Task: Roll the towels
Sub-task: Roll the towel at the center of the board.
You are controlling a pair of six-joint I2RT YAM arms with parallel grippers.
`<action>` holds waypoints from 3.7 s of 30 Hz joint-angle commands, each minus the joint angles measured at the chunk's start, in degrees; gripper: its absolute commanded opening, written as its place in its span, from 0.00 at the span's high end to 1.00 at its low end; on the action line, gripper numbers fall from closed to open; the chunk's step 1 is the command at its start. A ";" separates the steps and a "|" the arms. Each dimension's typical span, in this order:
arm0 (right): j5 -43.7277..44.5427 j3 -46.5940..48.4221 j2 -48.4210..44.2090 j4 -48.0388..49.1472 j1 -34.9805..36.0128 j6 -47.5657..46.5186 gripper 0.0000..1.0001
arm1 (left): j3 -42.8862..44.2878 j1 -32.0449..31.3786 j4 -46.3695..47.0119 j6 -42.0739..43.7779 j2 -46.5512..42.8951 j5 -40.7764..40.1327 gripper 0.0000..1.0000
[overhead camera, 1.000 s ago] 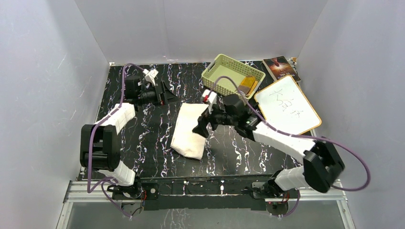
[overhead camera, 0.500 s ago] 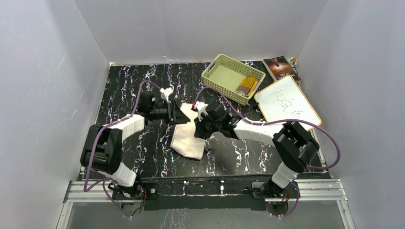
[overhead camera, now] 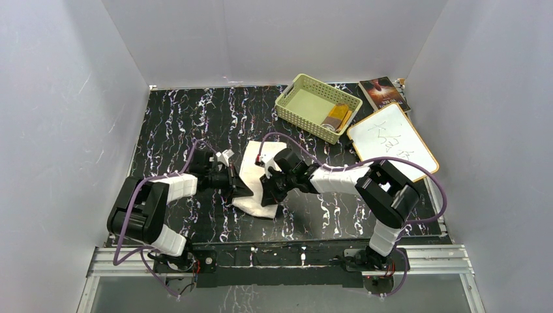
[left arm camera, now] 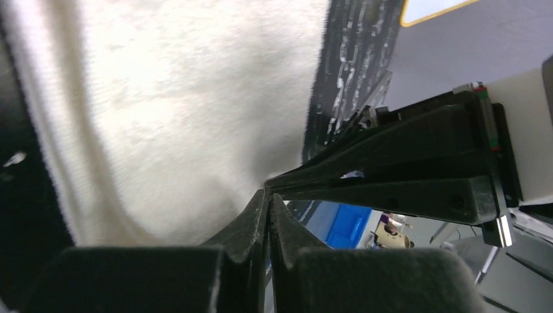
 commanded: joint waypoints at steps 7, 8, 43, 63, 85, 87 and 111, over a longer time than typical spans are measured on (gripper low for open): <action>0.70 -1.65 1.24 -6.49 0.20 -1.77 0.88 | -6.91 -0.21 -11.16 -1.61 -4.94 -12.75 1.00; 1.42 -1.60 1.95 -7.03 0.15 -1.81 0.87 | -7.88 -0.20 -10.64 -2.14 -4.94 -13.32 1.00; 29.12 -13.95 -9.75 15.98 20.92 -48.55 0.50 | 9.34 8.97 -20.63 7.06 -18.25 -13.57 0.26; 10.86 -0.12 -10.06 -1.73 12.64 -29.60 1.00 | 14.57 15.37 -31.03 18.90 -20.48 -0.47 0.02; -21.68 18.72 16.84 -12.02 -5.17 -1.94 1.00 | 2.96 14.88 -13.04 6.91 -24.77 10.32 0.06; -21.45 18.98 18.35 -11.29 -5.96 0.91 1.00 | -0.58 14.09 -9.86 4.29 -25.45 10.73 0.12; -17.16 21.37 23.36 -16.06 -7.44 4.86 1.00 | -6.59 4.13 1.03 -0.89 -6.08 -5.84 1.00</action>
